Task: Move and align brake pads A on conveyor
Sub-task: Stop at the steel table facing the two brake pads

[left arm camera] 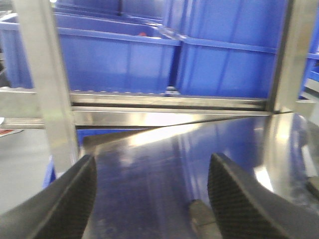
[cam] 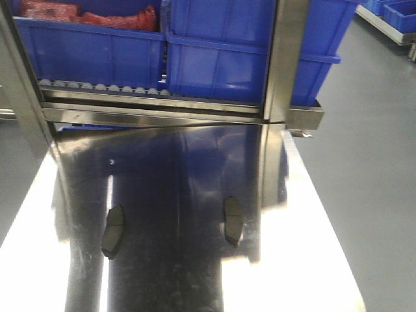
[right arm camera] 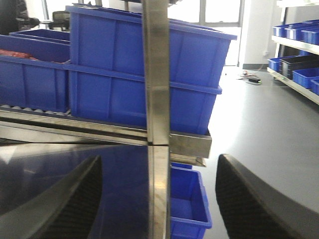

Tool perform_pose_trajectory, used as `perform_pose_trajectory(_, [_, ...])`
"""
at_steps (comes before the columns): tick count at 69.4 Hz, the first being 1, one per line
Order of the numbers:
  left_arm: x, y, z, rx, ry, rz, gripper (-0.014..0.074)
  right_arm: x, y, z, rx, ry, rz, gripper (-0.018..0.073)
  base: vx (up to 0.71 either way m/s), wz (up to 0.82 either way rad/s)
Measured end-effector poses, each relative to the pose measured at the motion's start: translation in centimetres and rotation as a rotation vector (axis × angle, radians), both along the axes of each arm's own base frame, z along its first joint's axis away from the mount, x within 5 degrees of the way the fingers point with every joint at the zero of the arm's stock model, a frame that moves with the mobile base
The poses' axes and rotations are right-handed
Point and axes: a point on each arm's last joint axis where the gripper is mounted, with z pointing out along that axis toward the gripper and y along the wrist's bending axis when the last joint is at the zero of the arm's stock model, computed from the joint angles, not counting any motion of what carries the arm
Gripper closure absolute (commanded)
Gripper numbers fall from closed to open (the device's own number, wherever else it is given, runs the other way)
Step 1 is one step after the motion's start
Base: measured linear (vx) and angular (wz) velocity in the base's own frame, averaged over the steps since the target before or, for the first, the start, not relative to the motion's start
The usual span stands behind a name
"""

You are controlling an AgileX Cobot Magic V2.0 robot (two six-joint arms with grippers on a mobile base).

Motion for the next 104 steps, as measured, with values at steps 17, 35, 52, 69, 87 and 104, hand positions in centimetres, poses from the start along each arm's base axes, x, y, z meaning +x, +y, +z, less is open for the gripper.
perform_pose_trajectory(17, [0.0,0.0,0.0,0.0,0.0,0.0,0.0132,0.0,0.0,0.0,0.0,0.0,0.0,0.0096,0.06,0.11])
perform_pose_trajectory(35, [0.0,0.0,0.0,0.0,0.0,0.0,0.0132,0.0,0.0,0.0,0.0,0.0,0.0,0.0096,0.0,0.0])
perform_pose_trajectory(52, [0.0,0.0,0.0,0.0,0.0,0.0,0.0132,0.0,0.0,0.0,0.0,0.0,0.0,0.0096,0.0,0.02])
perform_pose_trajectory(69, [0.0,0.0,0.0,0.0,0.0,0.0,0.0132,0.0,0.0,0.0,0.0,0.0,0.0,0.0096,0.0,0.0])
perform_pose_trajectory(87, [0.0,0.0,0.0,0.0,0.0,0.0,0.0132,0.0,0.0,0.0,0.0,0.0,0.0,0.0096,0.0,0.0])
perform_pose_trajectory(104, [0.0,0.0,0.0,0.0,0.0,0.0,0.0132,0.0,0.0,0.0,0.0,0.0,0.0,0.0096,0.0,0.0])
